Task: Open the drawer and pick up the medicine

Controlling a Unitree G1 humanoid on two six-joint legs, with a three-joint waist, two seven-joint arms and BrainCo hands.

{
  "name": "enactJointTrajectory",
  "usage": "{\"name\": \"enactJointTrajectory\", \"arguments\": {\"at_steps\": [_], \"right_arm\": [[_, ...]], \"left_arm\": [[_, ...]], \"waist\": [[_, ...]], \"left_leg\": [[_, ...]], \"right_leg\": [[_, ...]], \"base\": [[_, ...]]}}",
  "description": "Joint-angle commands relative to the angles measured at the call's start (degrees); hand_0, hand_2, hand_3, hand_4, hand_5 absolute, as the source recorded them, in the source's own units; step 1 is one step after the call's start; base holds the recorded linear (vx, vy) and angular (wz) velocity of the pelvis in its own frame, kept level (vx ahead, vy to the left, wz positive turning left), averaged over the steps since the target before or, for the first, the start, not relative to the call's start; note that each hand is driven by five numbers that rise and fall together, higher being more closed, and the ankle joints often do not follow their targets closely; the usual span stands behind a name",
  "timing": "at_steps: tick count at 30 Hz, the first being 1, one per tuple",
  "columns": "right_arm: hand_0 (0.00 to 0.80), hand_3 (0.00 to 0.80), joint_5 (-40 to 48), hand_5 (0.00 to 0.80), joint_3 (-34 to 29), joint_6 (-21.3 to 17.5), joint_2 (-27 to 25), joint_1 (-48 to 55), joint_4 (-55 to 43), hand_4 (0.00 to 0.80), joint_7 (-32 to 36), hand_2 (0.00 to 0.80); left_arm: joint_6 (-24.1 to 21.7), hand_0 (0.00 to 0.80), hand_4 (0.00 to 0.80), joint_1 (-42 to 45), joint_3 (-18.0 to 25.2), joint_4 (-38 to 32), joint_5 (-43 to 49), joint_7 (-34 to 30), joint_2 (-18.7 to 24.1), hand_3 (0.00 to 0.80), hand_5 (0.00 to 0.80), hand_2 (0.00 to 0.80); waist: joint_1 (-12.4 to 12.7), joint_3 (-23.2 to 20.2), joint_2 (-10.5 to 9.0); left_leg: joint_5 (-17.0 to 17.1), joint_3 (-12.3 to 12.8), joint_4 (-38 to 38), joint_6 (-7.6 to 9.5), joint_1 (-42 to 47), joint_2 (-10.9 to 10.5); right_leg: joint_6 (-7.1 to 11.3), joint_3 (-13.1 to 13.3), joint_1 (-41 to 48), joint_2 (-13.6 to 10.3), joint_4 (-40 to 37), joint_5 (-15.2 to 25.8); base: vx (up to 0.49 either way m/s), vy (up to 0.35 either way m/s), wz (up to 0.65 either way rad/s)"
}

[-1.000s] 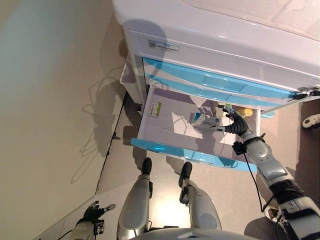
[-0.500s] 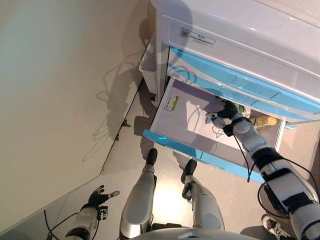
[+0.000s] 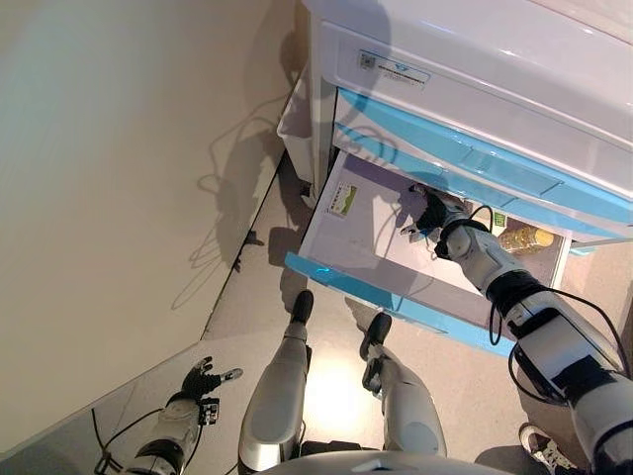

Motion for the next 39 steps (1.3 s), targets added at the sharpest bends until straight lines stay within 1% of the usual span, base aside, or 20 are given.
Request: {"name": "enactJointTrajectory", "arguments": {"at_steps": [1,3,5,12,13,17,21,27,32,39], "right_arm": [[0.0,0.0,0.25,0.0,0.09,-1.08,-0.5,1.29,-4.65,0.0,0.3,0.0],[0.0,0.0,3.18,0.0,-4.31,-1.8,-2.04,3.43,-8.64,0.0,-2.25,0.0],[0.0,0.0,4.13,0.0,-5.53,-2.14,-2.26,4.09,-9.15,0.0,-2.87,0.0],[0.0,0.0,9.26,0.0,-12.37,-3.77,-4.14,7.32,-17.2,0.0,-5.55,0.0],[0.0,0.0,9.26,0.0,-12.37,-3.77,-4.14,7.32,-17.2,0.0,-5.55,0.0],[0.0,0.0,12.42,0.0,-16.06,-5.39,-4.59,12.04,-23.4,0.0,-5.17,0.0],[0.0,0.0,11.43,0.0,-16.55,-5.16,-5.09,14.07,-24.97,0.0,-4.28,0.0],[0.0,0.0,7.64,0.0,-15.97,-4.6,-6.76,17.64,-26.82,0.0,-1.78,0.0],[0.0,0.0,2.86,0.0,-14.02,-3.7,-8.55,18.49,-25.95,0.0,0.63,0.0],[0.0,0.0,-2.55,0.0,-9.54,-3.2,-9.66,16.79,-21.17,0.0,2.56,0.0]], "left_arm": [[-0.17,0.0,0.0,0.4,-1.08,2.06,-0.28,1.22,-0.51,0.0,0.0,0.0],[-0.35,0.0,0.0,0.57,-1.07,1.32,-0.18,1.53,-0.93,0.0,0.0,0.0],[-0.46,0.0,0.0,0.48,-1.11,1.38,-0.14,1.63,-0.98,0.0,0.0,0.0],[-0.55,0.0,0.0,0.78,-0.48,0.38,0.51,2.06,-0.93,0.0,0.0,0.0],[-0.55,0.0,0.0,0.78,-0.48,0.38,0.51,2.06,-0.93,0.0,0.0,0.0],[-0.29,0.0,0.0,1.23,0.21,0.7,1.58,1.98,-0.98,0.0,0.0,0.0],[-0.13,0.0,0.0,1.34,0.66,1.01,2.17,1.85,-1.04,0.0,0.0,0.0],[0.06,0.0,0.0,1.68,1.08,0.9,2.9,1.39,-1.36,0.0,0.0,0.0],[0.21,0.0,0.0,1.57,1.55,0.94,3.4,0.93,-1.27,0.0,0.0,0.0],[0.13,0.0,0.0,1.68,1.37,0.74,3.66,0.5,-1.03,0.0,0.0,0.0]], "waist": [[0.16,-2.09,-0.01],[-0.42,-2.0,-0.06],[-0.48,-2.0,-0.05],[-1.17,-1.85,-0.01],[-1.17,-1.85,-0.01],[-1.84,-1.9,-0.08],[-2.22,-1.88,-0.16],[-2.91,-1.95,-0.18],[-3.3,-1.94,-0.27],[-3.24,-2.0,-0.08]], "left_leg": [[2.09,0.98,-2.5,-1.52,-1.51,-0.47],[1.98,1.5,-2.44,-1.34,-1.52,-0.43],[1.89,1.61,-2.34,-1.26,-1.51,-0.46],[1.53,2.72,-2.11,-0.9,-1.41,-0.45],[1.53,2.73,-2.11,-0.9,-1.41,-0.45],[1.44,3.52,-2.0,-0.73,-1.35,-0.41],[1.35,3.88,-1.98,-0.71,-1.3,-0.34],[1.25,4.56,-1.89,-0.69,-1.34,-0.3],[1.18,4.94,-1.92,-0.71,-1.3,-0.24],[1.22,5.02,-1.9,-0.89,-1.36,-0.23]], "right_leg": [[3.27,1.35,-3.31,-2.25,6.53,-1.21],[3.35,1.86,-3.7,-2.36,6.64,-1.01],[3.34,2.13,-3.76,-2.38,6.66,-0.99],[3.46,3.09,-4.23,-2.41,6.62,-0.51],[3.46,3.09,-4.24,-2.41,6.62,-0.51],[3.59,4.01,-4.72,-2.27,6.58,-0.19],[3.59,4.41,-4.76,-2.27,6.27,0.04],[3.64,5.01,-5.26,-2.22,6.27,0.42],[3.67,5.44,-5.45,-2.13,6.21,0.6],[3.66,5.76,-5.5,-2.03,5.74,0.79]], "base": [[0.0,0.0,0.0],[0.0,0.0,0.0],[0.0,0.0,0.0],[-0.018,0.024,-0.07],[-0.017,0.023,-0.08],[-0.015,0.016,-0.03],[-0.017,0.013,-0.06],[-0.019,0.007,-0.08],[-0.003,0.001,-0.01],[0.0,0.0,0.0]]}}
